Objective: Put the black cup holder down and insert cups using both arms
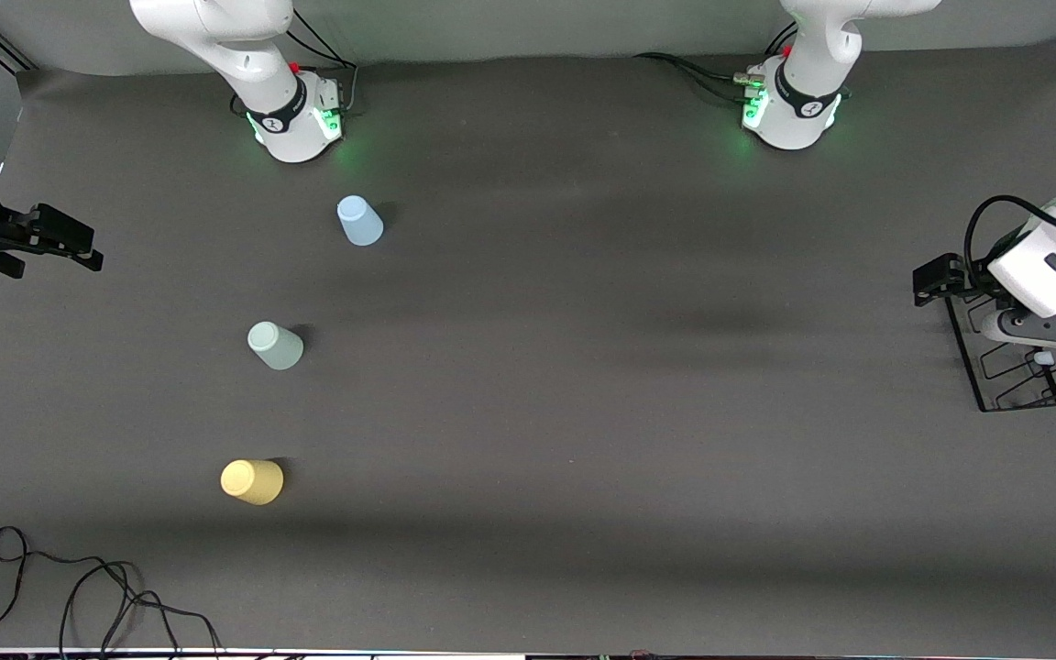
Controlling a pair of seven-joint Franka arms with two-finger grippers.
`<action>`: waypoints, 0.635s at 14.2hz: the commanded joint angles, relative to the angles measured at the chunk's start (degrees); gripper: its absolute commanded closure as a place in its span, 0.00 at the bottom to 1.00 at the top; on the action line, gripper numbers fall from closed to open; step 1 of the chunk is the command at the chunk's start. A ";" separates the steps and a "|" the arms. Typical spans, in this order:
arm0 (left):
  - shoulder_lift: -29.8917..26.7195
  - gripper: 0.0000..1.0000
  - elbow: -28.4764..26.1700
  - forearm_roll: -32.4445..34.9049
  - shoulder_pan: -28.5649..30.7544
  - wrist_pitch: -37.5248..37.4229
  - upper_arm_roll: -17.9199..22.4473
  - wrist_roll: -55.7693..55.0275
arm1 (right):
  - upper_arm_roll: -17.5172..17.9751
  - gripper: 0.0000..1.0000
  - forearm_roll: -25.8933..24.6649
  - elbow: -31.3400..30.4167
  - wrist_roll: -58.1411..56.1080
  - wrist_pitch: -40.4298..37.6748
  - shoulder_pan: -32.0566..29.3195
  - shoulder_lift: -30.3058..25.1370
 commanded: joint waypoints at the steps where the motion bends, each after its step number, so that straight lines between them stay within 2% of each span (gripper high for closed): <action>1: 0.25 0.00 0.64 0.03 -0.12 -0.11 0.21 0.68 | 0.43 0.00 -0.52 -1.34 0.37 -0.52 -0.27 -1.14; 9: 0.24 0.00 0.64 0.03 -0.12 -0.11 0.21 0.59 | 0.26 0.00 -0.25 -0.73 0.46 -0.52 -0.35 -0.36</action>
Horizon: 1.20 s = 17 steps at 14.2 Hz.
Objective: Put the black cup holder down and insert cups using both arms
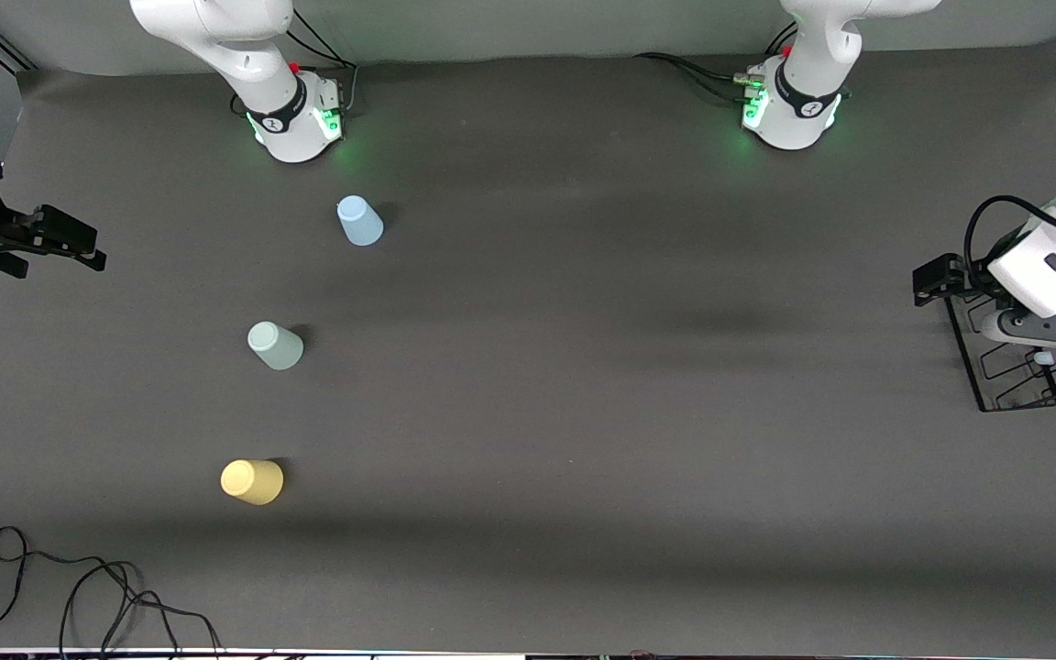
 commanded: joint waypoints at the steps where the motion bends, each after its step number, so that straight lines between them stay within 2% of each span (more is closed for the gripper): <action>1: 0.23 0.00 0.64 0.03 -0.12 -0.11 0.21 0.59 | 0.26 0.00 -0.25 -0.43 0.46 -0.36 -0.35 -0.33; 17: 0.23 0.00 0.73 -0.06 -0.03 -0.11 0.21 0.77 | 0.08 0.00 -0.08 -0.35 0.55 0.08 -0.71 0.55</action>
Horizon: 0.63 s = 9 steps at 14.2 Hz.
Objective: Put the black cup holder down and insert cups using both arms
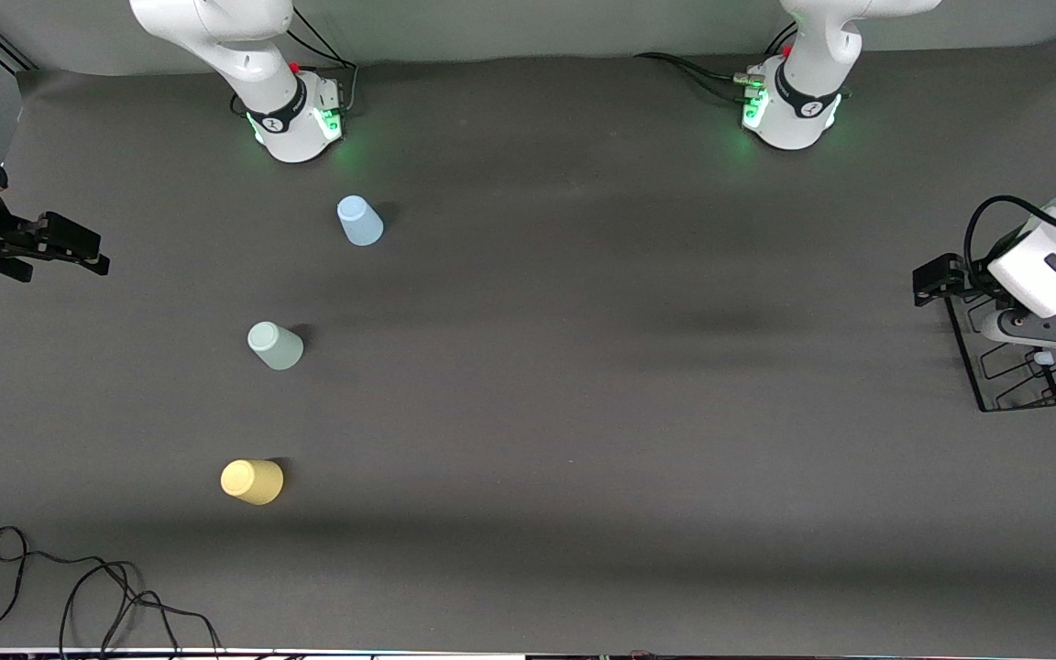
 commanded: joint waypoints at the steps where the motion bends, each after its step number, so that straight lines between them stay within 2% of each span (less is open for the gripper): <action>1: 0.22 0.00 0.73 -0.06 -0.04 -0.11 0.21 0.85 | 0.23 0.00 -0.08 -0.22 0.54 0.08 -0.58 -0.23; 6: 0.49 0.00 1.08 0.38 4.43 -0.11 0.30 1.90 | 0.23 0.00 -0.08 0.05 0.54 0.08 -0.67 -0.23; 9: 1.28 0.00 1.17 0.91 9.44 0.33 0.30 8.22 | 0.23 0.00 -0.08 0.13 0.54 0.08 -0.76 -0.23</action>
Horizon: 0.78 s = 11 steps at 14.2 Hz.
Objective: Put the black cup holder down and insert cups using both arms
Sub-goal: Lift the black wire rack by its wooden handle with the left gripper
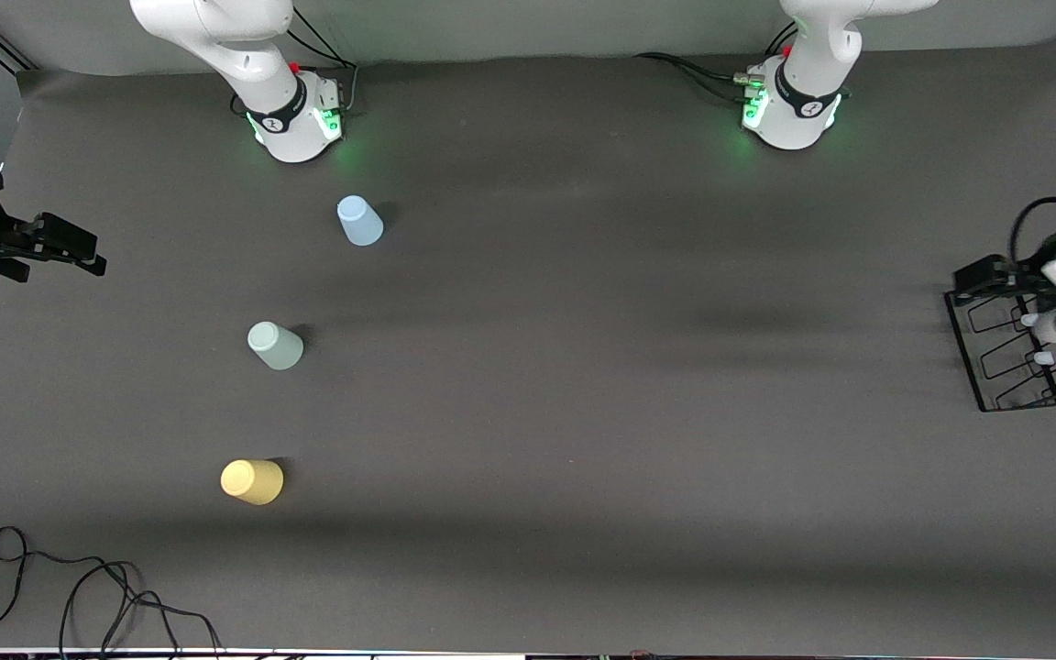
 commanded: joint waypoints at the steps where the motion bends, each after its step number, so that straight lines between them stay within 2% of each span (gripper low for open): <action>1: 1.49 0.00 1.07 0.65 4.84 0.38 -0.12 3.88 | 0.37 0.00 -0.08 0.03 0.54 0.04 -0.46 -0.24; 7: 6.23 0.00 -0.60 1.70 16.35 6.26 -0.12 18.53 | 0.37 0.00 -0.08 0.11 0.54 0.04 -0.46 -0.24; 9: 8.43 0.01 -0.95 1.70 18.38 7.41 -0.12 19.35 | 0.37 0.00 -0.08 0.11 0.54 0.13 -0.37 -0.24; 11: 9.05 0.01 -5.32 1.70 20.67 12.04 -0.12 20.66 | 0.37 0.00 -0.08 0.20 0.54 0.22 -0.29 -0.15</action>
